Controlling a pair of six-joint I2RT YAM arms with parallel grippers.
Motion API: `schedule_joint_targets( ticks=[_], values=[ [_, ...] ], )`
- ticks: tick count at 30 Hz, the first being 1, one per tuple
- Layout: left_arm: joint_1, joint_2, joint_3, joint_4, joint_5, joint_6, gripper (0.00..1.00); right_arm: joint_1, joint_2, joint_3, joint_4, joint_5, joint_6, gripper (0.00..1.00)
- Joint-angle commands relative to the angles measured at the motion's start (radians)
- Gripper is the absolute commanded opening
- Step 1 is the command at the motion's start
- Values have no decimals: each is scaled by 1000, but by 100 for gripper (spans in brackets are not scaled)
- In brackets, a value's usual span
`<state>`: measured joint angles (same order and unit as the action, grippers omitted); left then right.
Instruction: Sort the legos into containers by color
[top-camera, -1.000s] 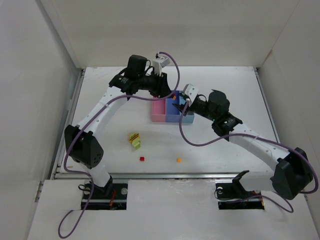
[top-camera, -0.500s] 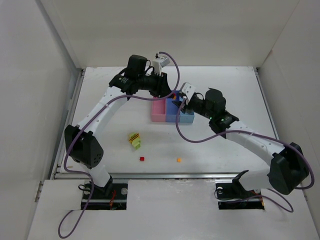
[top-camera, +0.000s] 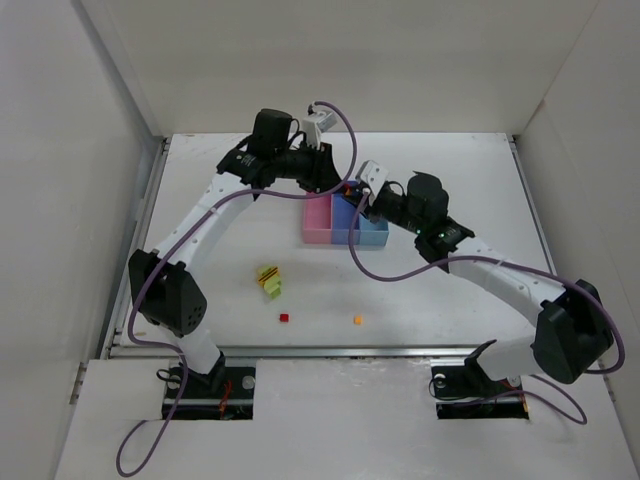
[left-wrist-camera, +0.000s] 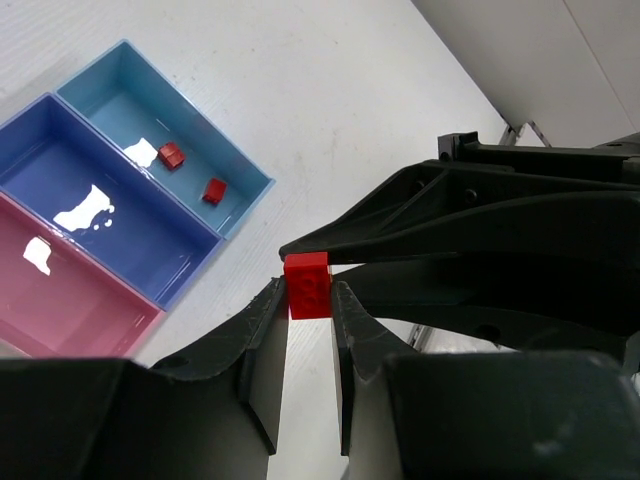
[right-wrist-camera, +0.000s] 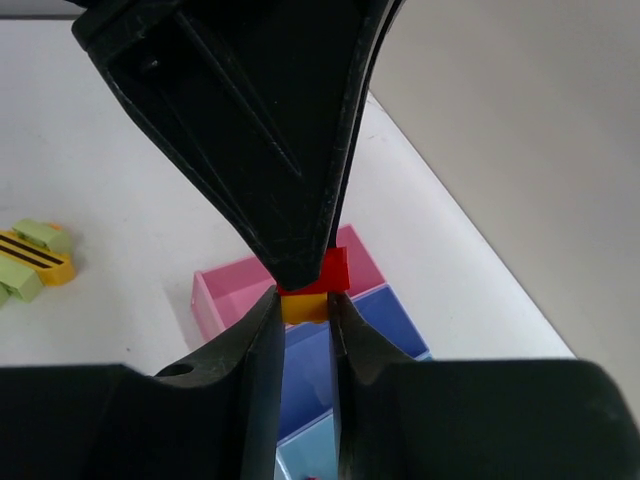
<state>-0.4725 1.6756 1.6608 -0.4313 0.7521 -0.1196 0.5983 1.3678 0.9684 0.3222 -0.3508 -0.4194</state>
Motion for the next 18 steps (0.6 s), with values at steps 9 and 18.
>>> schedule_joint_targets(
  ticks=[9, 18],
  values=[
    [-2, -31, -7, 23, 4, 1, 0, 11, 5, 53, 51, -40, 10, 0],
    [21, -31, 100, -20, -114, 51, 0, 11, -7, -26, -84, 30, -24, 0]
  ],
)
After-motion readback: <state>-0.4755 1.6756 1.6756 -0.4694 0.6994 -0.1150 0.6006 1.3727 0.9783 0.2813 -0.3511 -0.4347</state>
